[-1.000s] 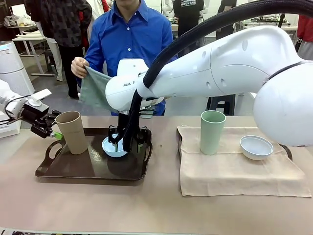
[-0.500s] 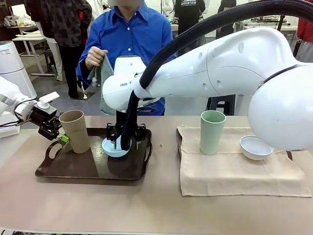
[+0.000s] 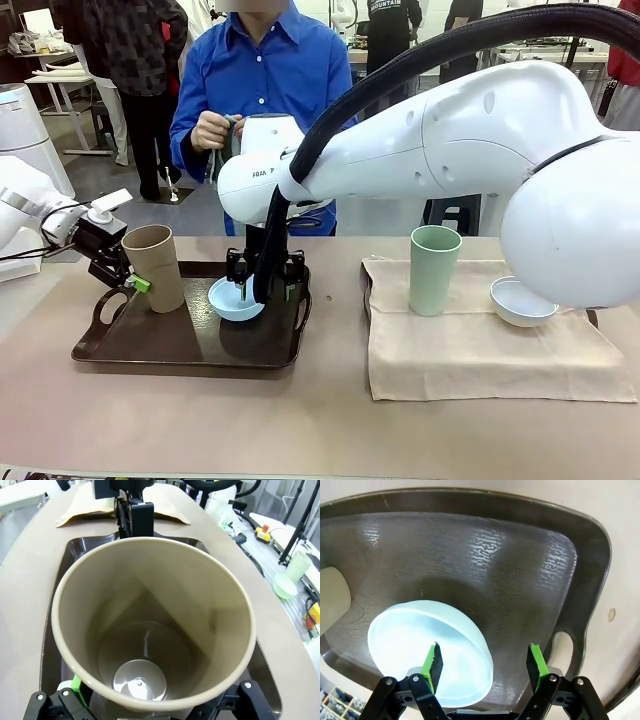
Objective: Set up a tray with a mat and arrange the tableware.
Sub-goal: Pick up the Picnic Bowl and Reusable plastic cup from the Handle tray in front of the human's position and hold them in the air.
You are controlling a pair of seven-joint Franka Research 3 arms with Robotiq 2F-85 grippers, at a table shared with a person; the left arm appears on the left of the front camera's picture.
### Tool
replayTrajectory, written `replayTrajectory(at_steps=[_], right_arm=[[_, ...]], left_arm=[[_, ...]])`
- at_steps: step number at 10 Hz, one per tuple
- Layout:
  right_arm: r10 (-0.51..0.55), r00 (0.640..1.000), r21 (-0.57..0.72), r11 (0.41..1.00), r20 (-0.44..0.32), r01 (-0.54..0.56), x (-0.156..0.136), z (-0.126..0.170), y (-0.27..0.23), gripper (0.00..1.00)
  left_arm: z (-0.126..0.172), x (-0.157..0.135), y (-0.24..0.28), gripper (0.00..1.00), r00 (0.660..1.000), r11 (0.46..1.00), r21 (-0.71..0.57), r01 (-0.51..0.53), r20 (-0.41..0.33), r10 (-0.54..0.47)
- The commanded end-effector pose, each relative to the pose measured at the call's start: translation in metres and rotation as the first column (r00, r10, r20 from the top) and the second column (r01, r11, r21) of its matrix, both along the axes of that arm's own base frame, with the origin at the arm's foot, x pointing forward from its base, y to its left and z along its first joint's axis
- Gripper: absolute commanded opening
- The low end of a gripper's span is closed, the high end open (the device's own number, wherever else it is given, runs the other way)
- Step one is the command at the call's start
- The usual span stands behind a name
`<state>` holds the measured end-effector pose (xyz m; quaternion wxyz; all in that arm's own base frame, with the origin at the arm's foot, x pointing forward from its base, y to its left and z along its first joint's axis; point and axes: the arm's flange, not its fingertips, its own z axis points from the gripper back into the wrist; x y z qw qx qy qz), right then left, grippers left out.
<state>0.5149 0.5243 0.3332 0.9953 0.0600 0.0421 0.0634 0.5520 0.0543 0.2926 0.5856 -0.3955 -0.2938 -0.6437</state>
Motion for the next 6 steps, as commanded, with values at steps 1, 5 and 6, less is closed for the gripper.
replayTrajectory(at_steps=[1,5,6], right_arm=[[-0.025,0.998,0.019,1.000,0.053,0.024,0.0045,-0.0006,0.0048,0.87],[0.007,0.997,0.035,0.999,0.073,-0.010,0.0058,-0.0027,0.0028,0.29],[0.007,0.998,0.026,1.000,0.066,-0.009,0.0047,-0.0026,0.0027,0.00]], left_arm=[[-0.0014,0.0011,0.0012,1.00,0.999,0.999,-0.005,0.034,0.021,-0.034],[-0.0009,0.0029,0.0011,0.43,0.999,0.999,0.006,0.040,0.020,-0.040],[-0.0003,0.0035,0.0016,0.00,0.999,0.999,0.009,0.033,0.017,-0.034]])
